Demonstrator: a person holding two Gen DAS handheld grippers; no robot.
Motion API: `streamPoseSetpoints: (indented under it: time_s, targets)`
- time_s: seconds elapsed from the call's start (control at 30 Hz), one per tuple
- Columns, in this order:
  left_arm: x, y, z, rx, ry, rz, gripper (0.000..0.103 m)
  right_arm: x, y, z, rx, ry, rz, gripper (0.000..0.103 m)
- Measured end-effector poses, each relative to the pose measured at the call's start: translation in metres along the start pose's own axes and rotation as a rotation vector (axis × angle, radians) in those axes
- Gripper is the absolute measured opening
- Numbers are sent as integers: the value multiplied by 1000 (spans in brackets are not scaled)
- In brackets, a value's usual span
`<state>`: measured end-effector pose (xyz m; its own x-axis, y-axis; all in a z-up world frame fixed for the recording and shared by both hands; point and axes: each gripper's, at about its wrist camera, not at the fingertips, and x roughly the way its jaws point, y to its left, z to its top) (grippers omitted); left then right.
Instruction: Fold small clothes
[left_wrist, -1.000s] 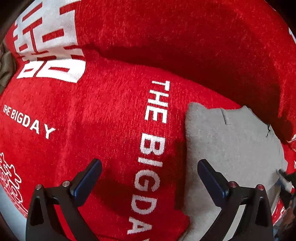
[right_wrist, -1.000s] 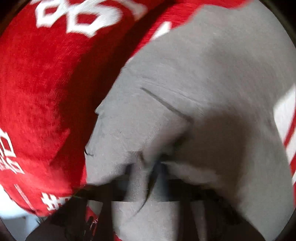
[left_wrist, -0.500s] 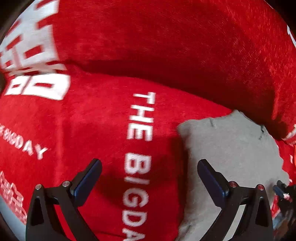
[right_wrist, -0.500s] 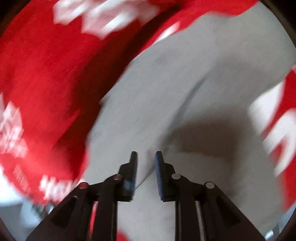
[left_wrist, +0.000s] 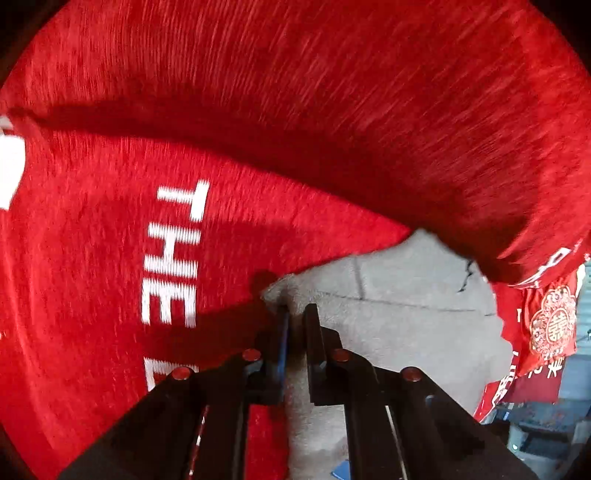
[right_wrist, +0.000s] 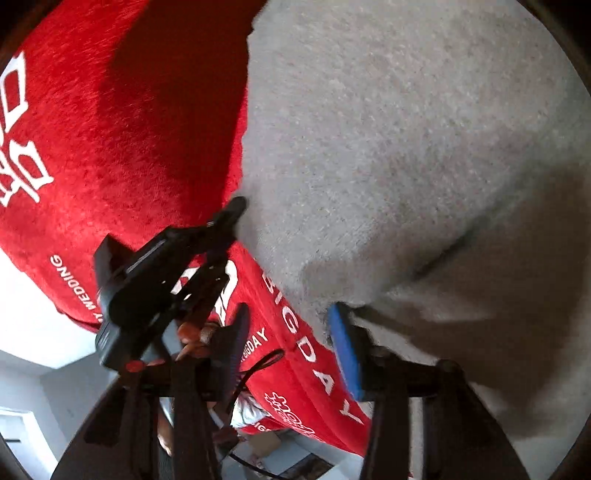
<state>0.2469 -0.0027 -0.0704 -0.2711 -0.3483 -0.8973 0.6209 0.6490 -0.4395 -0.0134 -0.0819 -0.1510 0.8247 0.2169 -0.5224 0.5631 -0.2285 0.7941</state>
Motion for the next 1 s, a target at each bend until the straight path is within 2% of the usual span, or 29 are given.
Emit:
streamPoseSetpoints:
  time_s: [0.03,0.13,0.17,0.2,0.27,0.33,0.4,0.43,0.47,0.53,0.63,0.73,0.8,0.83,0.87,0.93,1.0]
  targets:
    - [-6,0,0,18,-8,-10,9,0,-1,-1,4,10,20,5]
    - [-17,4,0,63,-21,-17,9,23,11,-9,-40,45,43,4]
    - [-19,8,1,74,-27,7,2,22,16,-18,-48,62,38,4]
    - [-19,12,3,71,-22,22,2,33,16,-24,-50,84,27,4]
    - [-20,22,9,42,-15,30,2,42,18,-32,-79,87,-34,5]
    - [-22,25,7,36,-20,43,2,29,21,-36,-132,35,-102,8]
    - [-29,26,4,44,-36,35,2,10,17,-33,-142,-2,-115,41]
    - [-33,25,2,42,-50,31,2,-2,13,-28,-133,-45,-123,74]
    - [-36,26,2,32,-57,27,2,-13,8,-24,-113,-88,-122,79]
    - [-40,32,2,-4,-58,6,2,-18,-4,-12,-61,-105,-98,79]
    - [-30,31,1,-58,-14,-21,2,-8,-4,-2,-36,-98,-66,75]
    - [-15,17,-7,-10,19,-9,2,9,5,1,-48,-79,-67,69]
    - [-11,13,-12,12,17,13,2,17,5,0,-24,-59,-38,48]
    - [-12,13,-13,9,13,20,2,16,4,-1,-6,-34,-10,16]
    - [-13,12,-11,2,12,21,2,23,6,-1,6,-13,12,6]
    - [-21,10,-8,13,-6,42,2,28,16,-4,-15,-10,44,6]
    - [-33,6,-6,66,-37,92,2,36,24,-12,-64,0,22,6]
